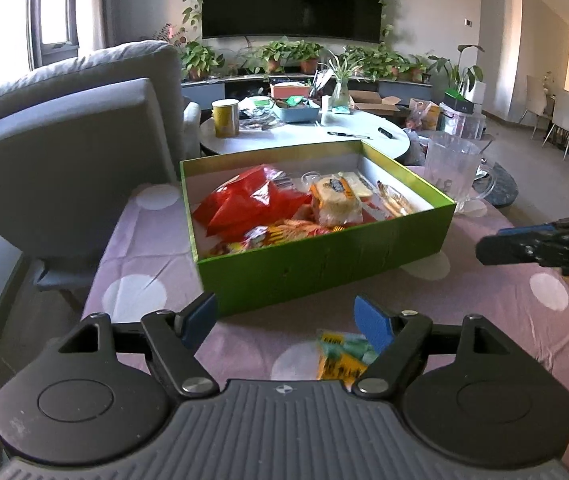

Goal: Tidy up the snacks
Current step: 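Move the right gripper to the green chip bag and close on it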

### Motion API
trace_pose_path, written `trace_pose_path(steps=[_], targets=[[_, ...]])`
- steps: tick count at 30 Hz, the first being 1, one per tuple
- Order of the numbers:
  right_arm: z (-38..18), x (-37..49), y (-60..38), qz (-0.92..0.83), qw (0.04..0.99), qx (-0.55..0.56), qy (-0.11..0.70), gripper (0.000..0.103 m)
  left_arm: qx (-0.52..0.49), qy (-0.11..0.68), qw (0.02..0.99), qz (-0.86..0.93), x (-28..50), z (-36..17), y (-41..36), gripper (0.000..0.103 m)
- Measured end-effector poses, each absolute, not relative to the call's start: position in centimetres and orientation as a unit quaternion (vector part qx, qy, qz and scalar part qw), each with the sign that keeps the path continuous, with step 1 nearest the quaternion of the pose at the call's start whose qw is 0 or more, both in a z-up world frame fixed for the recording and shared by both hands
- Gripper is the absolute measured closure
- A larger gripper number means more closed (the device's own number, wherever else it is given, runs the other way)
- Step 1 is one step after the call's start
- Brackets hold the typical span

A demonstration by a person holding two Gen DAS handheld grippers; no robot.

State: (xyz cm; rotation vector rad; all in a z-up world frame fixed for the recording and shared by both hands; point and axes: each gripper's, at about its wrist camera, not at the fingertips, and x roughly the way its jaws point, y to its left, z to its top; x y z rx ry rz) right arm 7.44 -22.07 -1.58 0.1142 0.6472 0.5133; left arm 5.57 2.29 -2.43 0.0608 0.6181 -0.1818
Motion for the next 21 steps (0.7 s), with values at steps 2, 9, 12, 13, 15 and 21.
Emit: trace_pose_path(steps=[2,9,12,13,15,21], targets=[[-1.6,6.5,-21.7,0.261,0.910,0.053,0.319,0.039,0.033,0.304,0.948,-0.089,4.6,-2.5,2.6,0.030],[-2.5,2.1,-19.4,0.336,0.873,0.045,0.351,0.039,0.036,0.315,0.943,-0.099,0.4,-3.5,3.6,0.029],[-3.3,0.6,-18.1,0.354,0.858,0.032,0.370,0.039,0.037,0.319,0.942,-0.101,-1.2,-4.0,3.8,0.029],[-3.5,0.2,-17.8,0.355,0.857,0.027,0.374,0.039,0.036,0.321,0.941,-0.104,-1.7,-4.2,3.9,0.029],[-3.9,-0.4,-17.6,0.352,0.853,0.026,0.383,0.039,0.035,0.324,0.939,-0.108,-2.7,-4.5,4.2,0.029],[-4.6,-1.9,-17.3,0.351,0.844,0.026,0.405,0.039,0.027,0.339,0.933,-0.115,-4.7,-5.7,4.8,0.029]])
